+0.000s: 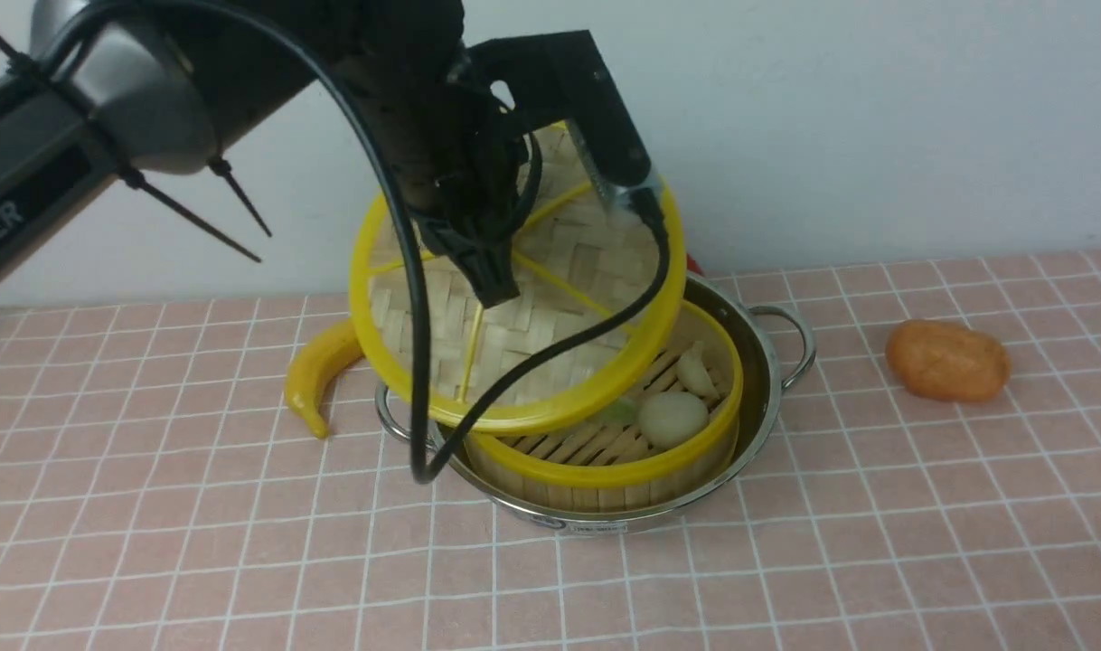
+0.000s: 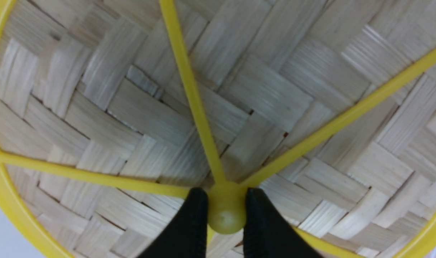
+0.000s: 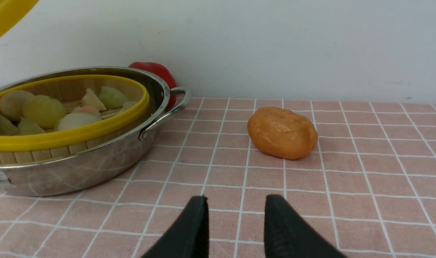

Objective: Place the steamer in the pot on the pink tablecloth, and put the lid on the steamer.
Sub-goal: 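Place the yellow bamboo steamer lid onto the steamer in the pot with the left gripper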

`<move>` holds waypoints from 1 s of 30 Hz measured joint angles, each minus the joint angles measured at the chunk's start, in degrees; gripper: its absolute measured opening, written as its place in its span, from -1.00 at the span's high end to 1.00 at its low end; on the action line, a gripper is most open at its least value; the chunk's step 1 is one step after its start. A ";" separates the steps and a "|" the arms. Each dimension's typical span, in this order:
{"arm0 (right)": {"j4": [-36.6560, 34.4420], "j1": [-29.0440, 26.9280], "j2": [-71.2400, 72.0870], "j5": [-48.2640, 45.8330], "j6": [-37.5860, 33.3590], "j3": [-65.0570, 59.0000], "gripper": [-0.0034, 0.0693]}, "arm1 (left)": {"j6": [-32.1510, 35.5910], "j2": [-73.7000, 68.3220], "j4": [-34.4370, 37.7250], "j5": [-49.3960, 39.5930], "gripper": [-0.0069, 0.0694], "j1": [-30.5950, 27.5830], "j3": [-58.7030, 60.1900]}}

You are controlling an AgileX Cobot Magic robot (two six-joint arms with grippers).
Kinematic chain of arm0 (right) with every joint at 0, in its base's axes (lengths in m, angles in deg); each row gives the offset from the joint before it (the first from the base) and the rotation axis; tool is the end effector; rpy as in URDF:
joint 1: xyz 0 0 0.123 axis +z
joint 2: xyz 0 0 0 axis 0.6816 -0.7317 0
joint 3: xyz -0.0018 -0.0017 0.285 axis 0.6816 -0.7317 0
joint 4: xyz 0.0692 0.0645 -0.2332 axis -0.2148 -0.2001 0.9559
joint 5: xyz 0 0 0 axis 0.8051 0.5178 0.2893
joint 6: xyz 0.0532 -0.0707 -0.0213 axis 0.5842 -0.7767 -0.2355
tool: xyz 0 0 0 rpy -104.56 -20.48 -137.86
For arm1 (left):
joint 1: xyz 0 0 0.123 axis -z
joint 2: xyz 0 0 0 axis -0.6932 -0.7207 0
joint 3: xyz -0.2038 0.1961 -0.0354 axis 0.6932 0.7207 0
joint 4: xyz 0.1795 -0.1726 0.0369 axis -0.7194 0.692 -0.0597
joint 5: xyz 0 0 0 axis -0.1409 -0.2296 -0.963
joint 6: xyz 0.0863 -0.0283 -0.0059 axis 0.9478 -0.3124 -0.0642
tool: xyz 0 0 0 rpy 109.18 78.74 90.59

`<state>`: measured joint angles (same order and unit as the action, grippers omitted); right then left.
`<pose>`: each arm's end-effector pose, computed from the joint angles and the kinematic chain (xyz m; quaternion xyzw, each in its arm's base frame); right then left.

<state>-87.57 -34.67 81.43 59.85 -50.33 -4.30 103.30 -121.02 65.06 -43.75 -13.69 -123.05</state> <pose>0.0531 0.0115 0.1803 -0.0133 0.7908 0.1041 0.6031 0.3542 -0.1893 0.3481 0.5619 0.7940 0.1003 0.2094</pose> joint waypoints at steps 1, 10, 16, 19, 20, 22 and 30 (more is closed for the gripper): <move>0.00 0.00 0.00 0.00 0.00 0.00 0.25 | -0.04 -1.20 1.24 0.08 0.51 0.00 -1.09; 0.00 0.00 0.00 0.00 0.00 0.00 0.25 | 7.47 -2.07 13.17 -0.02 0.51 -0.77 -1.30; 0.00 0.00 0.00 0.00 0.00 0.00 0.25 | -0.39 0.34 19.55 0.04 0.51 -0.71 -0.92; 0.00 0.00 0.00 0.00 0.00 0.00 0.25 | -4.79 3.31 19.55 0.10 0.51 -0.71 2.12; 0.00 0.00 0.00 0.00 0.00 0.00 0.25 | -4.79 3.31 19.61 0.10 0.51 -0.71 2.46; 0.00 0.00 0.00 0.00 0.00 0.00 0.25 | -3.37 6.78 21.59 0.10 0.51 -0.76 7.04; 0.00 0.00 0.00 0.00 0.00 0.00 0.25 | 14.62 19.54 39.26 -0.07 0.51 -3.18 18.91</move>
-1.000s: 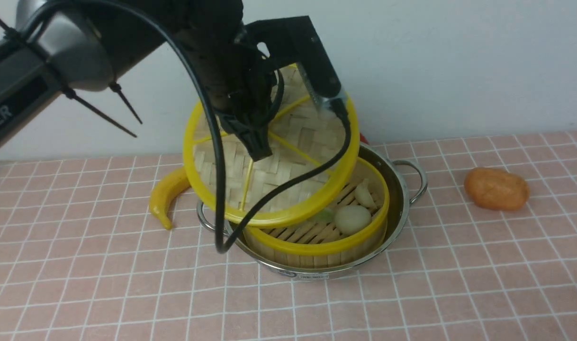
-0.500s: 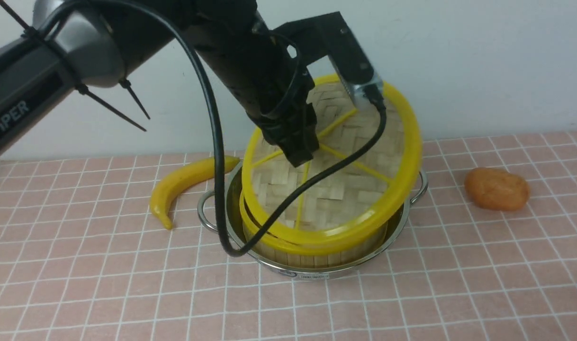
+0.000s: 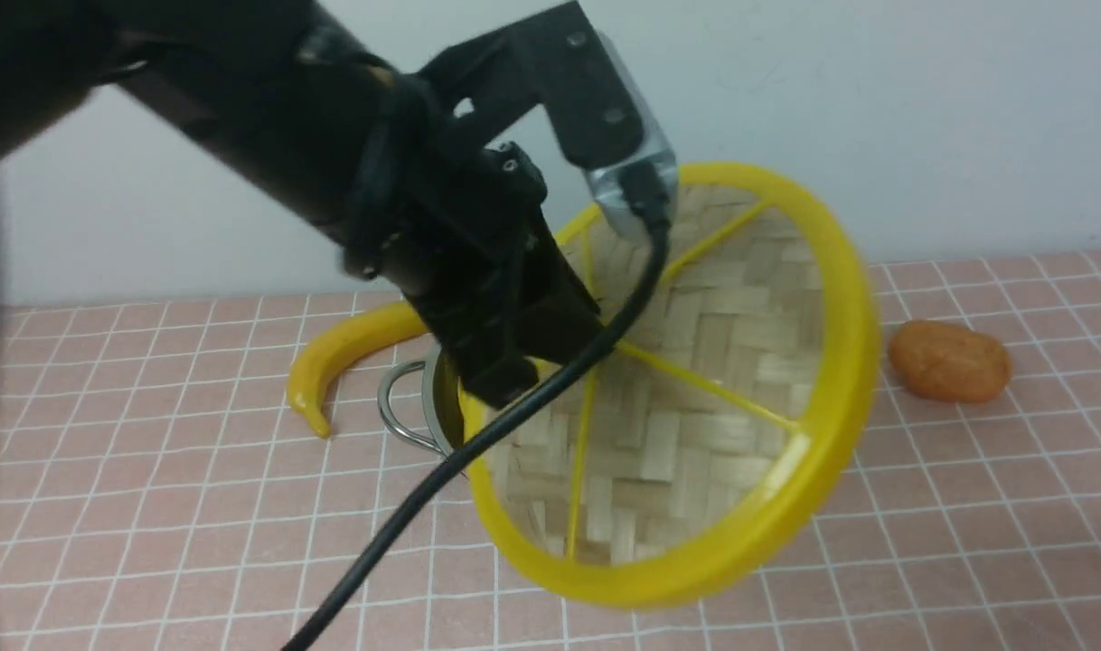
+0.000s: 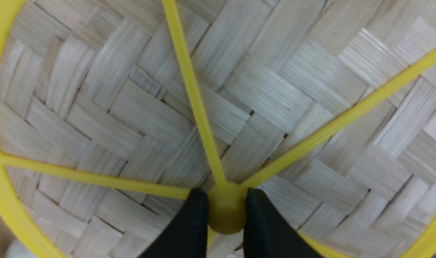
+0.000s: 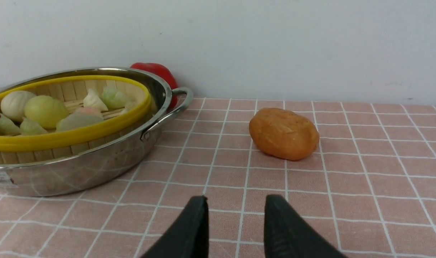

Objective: Place the steamer in the pot on the pink tablecloth, and put the lid on the steamer.
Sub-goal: 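Place the yellow bamboo steamer lid onto the steamer in the pot with the left gripper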

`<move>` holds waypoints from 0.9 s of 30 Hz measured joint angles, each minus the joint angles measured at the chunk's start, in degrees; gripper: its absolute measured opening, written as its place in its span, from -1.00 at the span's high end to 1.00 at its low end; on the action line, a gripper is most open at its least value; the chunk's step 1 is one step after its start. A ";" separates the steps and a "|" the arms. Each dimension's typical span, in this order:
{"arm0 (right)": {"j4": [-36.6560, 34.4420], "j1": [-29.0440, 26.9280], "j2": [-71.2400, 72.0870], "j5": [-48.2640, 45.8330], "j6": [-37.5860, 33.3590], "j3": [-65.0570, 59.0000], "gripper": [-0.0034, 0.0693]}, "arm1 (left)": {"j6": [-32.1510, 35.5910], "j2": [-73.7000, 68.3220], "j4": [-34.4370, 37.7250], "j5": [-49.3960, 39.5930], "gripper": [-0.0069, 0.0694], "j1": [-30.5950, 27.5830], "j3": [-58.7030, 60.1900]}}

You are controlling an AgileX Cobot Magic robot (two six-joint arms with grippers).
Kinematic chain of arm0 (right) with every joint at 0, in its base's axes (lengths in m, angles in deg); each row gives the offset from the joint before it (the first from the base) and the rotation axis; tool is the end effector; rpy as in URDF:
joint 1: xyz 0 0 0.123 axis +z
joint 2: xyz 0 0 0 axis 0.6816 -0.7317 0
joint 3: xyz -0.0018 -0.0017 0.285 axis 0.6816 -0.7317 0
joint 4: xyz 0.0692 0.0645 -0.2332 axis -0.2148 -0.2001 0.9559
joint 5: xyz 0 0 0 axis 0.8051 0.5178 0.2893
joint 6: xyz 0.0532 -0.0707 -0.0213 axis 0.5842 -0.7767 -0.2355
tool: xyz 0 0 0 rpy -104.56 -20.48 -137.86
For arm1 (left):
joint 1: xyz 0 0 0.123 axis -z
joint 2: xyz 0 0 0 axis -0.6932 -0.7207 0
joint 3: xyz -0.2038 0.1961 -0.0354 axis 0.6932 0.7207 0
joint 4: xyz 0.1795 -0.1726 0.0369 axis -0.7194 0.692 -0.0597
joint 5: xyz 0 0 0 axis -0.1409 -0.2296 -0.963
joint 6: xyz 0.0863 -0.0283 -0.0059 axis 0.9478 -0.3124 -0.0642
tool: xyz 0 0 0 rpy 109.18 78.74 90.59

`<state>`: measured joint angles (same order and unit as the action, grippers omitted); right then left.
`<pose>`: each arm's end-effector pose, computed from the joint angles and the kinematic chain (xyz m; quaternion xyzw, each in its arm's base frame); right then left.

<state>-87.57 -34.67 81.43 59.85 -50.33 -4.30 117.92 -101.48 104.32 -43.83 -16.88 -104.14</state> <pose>0.0531 0.0115 0.1803 -0.0133 0.7908 0.1041 0.6031 0.2541 -0.1769 0.3847 0.5880 0.7375 -0.1970 0.2675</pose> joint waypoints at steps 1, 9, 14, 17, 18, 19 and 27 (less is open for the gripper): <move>0.00 0.00 0.00 0.00 0.00 0.00 0.25 | 0.31 0.39 0.53 0.00 0.51 -0.17 0.40; 0.00 0.00 0.00 0.00 0.05 0.00 0.25 | -9.21 0.44 4.55 3.63 0.51 -11.05 3.24; 0.00 0.00 0.00 0.00 0.05 0.00 0.25 | -19.63 -3.59 -0.91 7.51 0.51 -13.51 -0.07; 0.00 0.00 0.00 0.00 -0.01 0.00 0.25 | -23.10 -7.21 -6.16 7.47 0.51 -11.50 -3.09; 0.00 0.00 0.00 0.00 -0.01 0.00 0.25 | -24.05 -8.38 -7.70 7.28 0.51 -10.83 -4.37; 0.00 0.00 0.00 0.00 -0.07 0.00 0.25 | -24.87 -9.57 -10.59 6.76 0.51 -9.86 -5.85; 0.00 0.00 0.00 0.00 -0.18 0.00 0.25 | -30.31 -22.30 -32.35 0.19 0.51 -0.84 -24.99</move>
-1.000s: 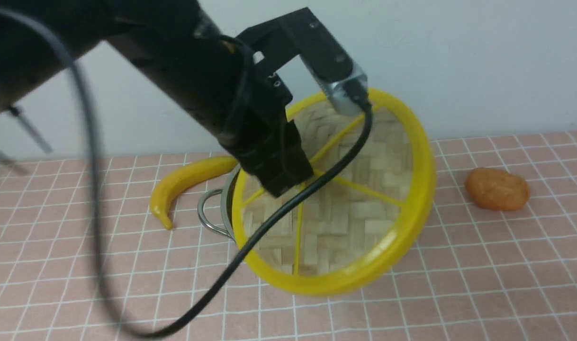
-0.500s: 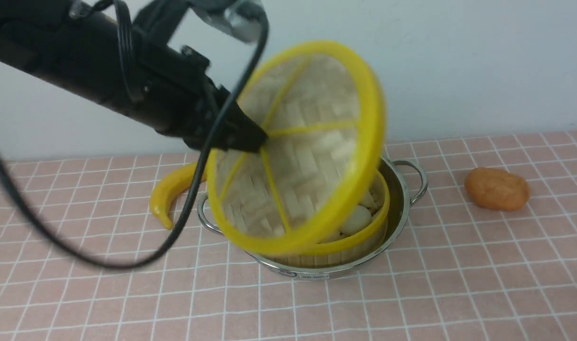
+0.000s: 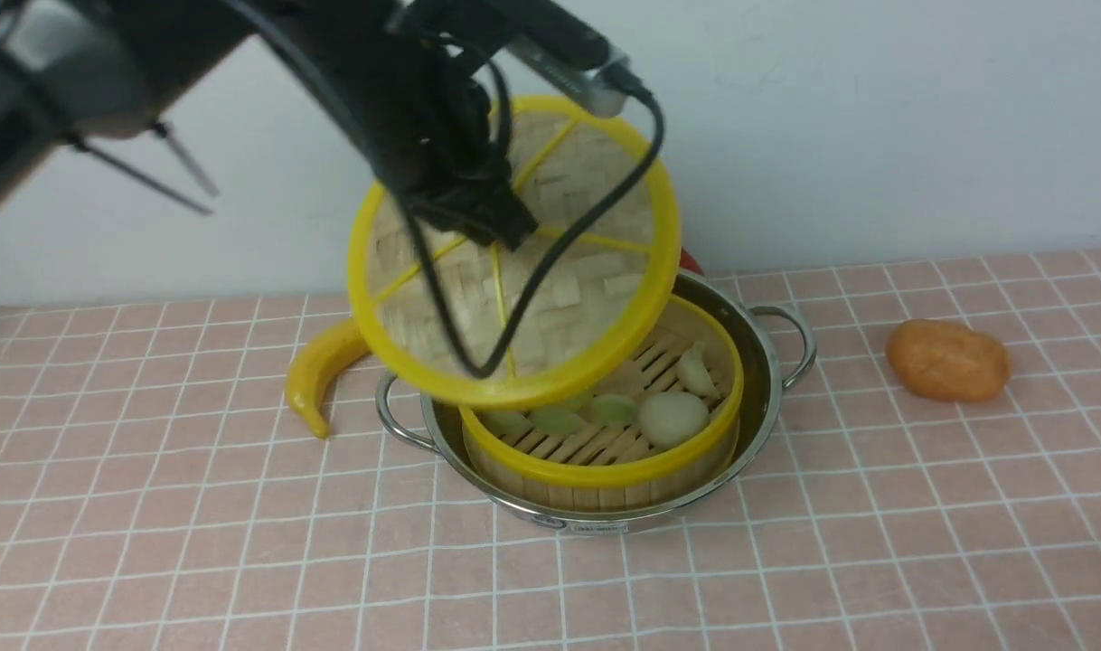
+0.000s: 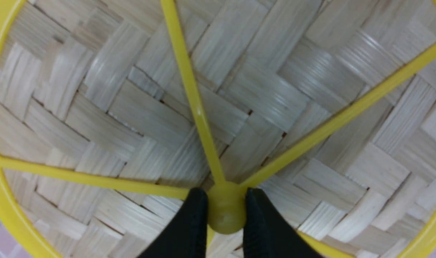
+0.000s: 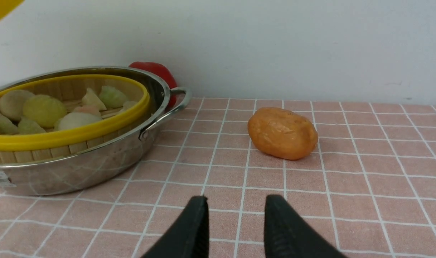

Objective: Place the steamer in the pot on the pink tablecloth, and put the lid on the steamer.
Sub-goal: 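Place the yellow bamboo steamer lid onto the steamer in the pot with the left gripper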

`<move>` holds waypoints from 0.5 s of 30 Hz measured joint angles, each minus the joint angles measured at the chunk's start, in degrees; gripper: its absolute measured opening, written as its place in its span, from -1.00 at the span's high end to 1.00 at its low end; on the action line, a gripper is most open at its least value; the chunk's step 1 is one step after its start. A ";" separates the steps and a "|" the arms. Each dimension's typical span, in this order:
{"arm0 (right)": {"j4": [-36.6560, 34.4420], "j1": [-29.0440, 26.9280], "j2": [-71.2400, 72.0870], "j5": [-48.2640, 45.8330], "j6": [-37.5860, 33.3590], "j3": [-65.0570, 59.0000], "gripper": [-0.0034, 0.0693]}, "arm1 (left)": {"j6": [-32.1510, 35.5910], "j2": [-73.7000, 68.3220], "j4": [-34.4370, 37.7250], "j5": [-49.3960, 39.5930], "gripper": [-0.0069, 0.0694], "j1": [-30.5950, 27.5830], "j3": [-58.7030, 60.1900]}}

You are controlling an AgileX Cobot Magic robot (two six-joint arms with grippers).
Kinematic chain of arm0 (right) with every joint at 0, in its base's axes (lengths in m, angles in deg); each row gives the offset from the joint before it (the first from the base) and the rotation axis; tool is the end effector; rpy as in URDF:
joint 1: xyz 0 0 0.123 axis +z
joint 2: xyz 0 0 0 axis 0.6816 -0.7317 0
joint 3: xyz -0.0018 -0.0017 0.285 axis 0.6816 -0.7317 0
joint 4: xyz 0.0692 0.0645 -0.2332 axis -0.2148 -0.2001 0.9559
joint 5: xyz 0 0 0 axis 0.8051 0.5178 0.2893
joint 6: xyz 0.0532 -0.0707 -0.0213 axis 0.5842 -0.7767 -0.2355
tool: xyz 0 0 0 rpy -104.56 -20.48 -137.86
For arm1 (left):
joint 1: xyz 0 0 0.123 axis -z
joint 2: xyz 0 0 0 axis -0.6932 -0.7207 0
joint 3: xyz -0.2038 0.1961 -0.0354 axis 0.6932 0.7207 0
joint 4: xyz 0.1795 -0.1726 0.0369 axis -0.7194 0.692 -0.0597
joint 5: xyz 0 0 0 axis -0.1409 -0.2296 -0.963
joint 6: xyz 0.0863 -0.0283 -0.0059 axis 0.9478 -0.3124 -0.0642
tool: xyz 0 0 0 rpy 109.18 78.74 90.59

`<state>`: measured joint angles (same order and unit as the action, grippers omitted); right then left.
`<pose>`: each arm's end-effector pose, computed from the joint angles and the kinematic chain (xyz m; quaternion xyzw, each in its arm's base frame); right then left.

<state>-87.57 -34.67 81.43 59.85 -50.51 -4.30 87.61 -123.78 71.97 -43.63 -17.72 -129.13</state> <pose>0.0531 0.0115 0.1803 -0.0145 0.7907 0.1031 0.6032 0.3749 -0.1795 0.3578 0.4087 0.8784 0.0182 0.2470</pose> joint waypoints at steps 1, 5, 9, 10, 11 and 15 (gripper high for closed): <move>0.00 0.00 0.00 0.00 0.00 0.00 0.25 | -0.13 -1.06 -0.30 -0.04 0.51 0.53 -1.54; 0.00 0.00 0.00 0.00 0.00 0.00 0.25 | -0.41 -5.23 1.52 -0.04 0.51 1.63 -5.75; 0.00 0.00 0.00 0.00 0.05 0.00 0.25 | -0.41 -7.38 2.33 -0.11 0.51 1.70 -5.96; 0.00 0.00 0.00 0.00 0.05 0.00 0.25 | -0.52 -8.44 2.33 -0.11 0.51 1.70 -5.96; 0.00 0.00 0.00 0.00 0.05 0.00 0.25 | -0.82 -9.10 2.31 -0.11 0.51 1.70 -5.96; 0.00 0.00 0.00 0.00 0.05 0.00 0.25 | -2.49 -9.92 2.77 -0.17 0.51 1.70 -5.96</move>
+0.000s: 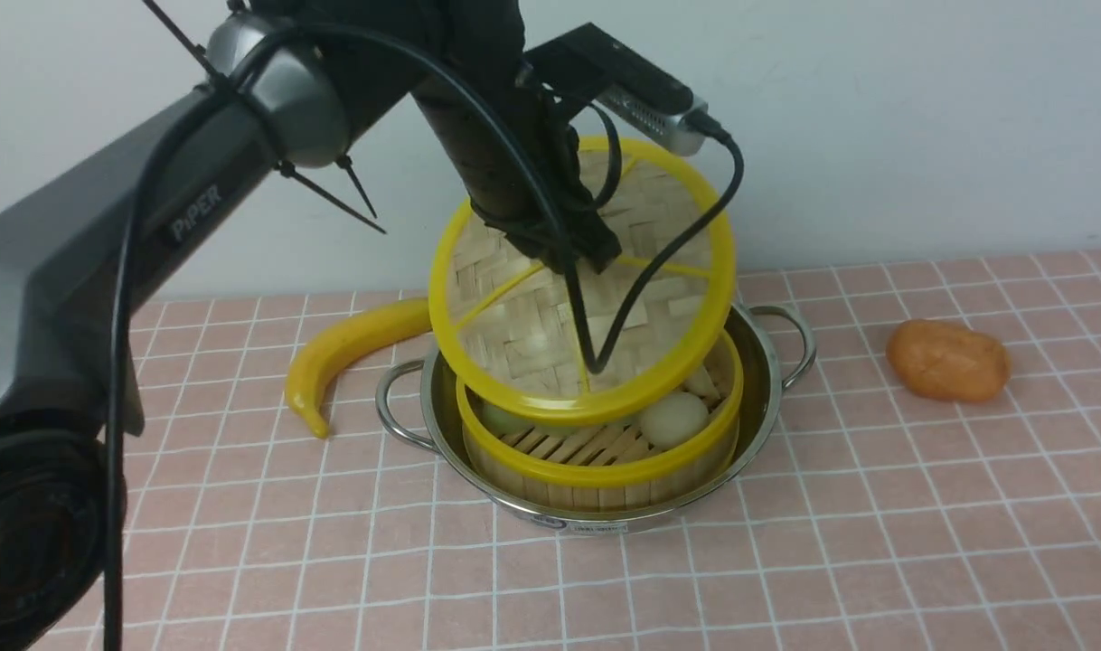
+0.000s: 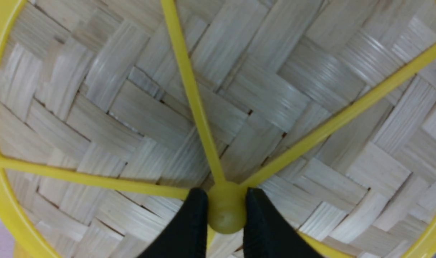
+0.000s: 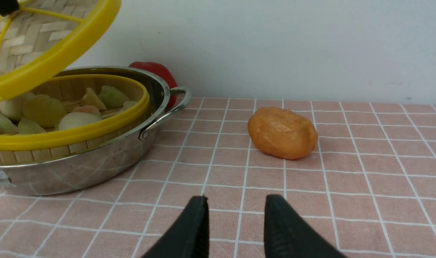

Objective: Place the steamer in the pot on the pink tablecloth, and put the lid on the steamer.
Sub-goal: 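Place the yellow bamboo steamer lid onto the steamer in the pot with the left gripper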

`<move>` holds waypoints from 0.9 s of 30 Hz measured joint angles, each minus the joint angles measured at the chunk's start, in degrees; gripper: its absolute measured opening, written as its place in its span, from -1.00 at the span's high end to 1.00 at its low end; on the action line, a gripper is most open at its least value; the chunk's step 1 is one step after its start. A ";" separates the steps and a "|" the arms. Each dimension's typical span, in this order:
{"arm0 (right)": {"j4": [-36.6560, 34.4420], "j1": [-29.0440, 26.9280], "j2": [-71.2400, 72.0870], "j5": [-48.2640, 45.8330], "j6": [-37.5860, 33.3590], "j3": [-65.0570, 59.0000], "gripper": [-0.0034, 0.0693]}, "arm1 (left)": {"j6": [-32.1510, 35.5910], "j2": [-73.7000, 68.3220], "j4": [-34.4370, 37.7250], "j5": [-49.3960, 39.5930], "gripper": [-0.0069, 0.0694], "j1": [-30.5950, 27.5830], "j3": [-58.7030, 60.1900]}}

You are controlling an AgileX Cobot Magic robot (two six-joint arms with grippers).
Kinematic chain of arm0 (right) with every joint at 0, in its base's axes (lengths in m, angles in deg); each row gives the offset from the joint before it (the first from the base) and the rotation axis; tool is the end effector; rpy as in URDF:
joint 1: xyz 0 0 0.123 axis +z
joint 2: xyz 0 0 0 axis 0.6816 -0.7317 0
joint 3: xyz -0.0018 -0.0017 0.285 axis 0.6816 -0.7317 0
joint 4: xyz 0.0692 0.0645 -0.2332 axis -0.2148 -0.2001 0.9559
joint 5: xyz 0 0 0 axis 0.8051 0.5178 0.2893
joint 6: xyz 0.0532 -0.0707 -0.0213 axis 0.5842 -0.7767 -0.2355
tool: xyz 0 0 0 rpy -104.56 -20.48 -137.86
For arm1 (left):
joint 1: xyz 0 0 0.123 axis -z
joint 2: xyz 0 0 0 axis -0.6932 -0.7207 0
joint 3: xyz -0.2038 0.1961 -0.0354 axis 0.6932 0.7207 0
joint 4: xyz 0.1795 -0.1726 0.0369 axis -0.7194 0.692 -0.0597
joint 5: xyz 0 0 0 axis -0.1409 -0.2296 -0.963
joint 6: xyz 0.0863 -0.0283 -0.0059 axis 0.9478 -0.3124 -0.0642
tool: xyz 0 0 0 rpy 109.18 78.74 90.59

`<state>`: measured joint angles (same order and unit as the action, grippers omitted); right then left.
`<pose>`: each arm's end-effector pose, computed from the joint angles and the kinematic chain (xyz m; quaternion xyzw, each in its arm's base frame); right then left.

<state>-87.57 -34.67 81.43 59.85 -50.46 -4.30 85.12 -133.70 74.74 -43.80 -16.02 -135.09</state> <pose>0.0531 0.0115 0.1803 -0.0142 0.7908 0.1034 0.6032 0.4026 -0.2128 0.3119 0.4040 0.8900 -0.0127 0.2111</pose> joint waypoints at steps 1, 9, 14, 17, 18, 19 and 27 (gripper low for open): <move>0.00 0.00 0.00 0.00 0.00 0.00 0.25 | -0.76 0.00 0.35 0.00 0.51 0.00 0.00; 0.00 0.00 0.00 0.00 0.00 0.00 0.25 | -8.03 2.49 0.51 0.06 0.51 0.65 3.98; 0.00 0.00 0.00 0.00 0.00 0.00 0.25 | -6.68 6.42 -1.26 -0.07 0.51 0.71 11.97; 0.00 0.00 0.00 0.00 0.00 0.00 0.25 | -5.90 6.66 -2.21 -0.24 0.51 0.71 12.70; 0.00 0.00 0.00 0.00 0.00 0.00 0.25 | -5.81 6.66 -2.28 -0.19 0.51 0.71 12.70; 0.00 0.00 0.00 0.00 0.00 0.00 0.25 | -5.49 6.66 -2.28 -0.19 0.51 0.71 12.58; 0.00 0.00 0.00 0.00 0.34 0.00 0.25 | 0.23 4.83 -1.73 -0.04 0.51 0.71 10.01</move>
<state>-87.57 -34.67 81.43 59.85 -50.13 -4.30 85.35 -128.87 73.01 -43.84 -15.31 -125.08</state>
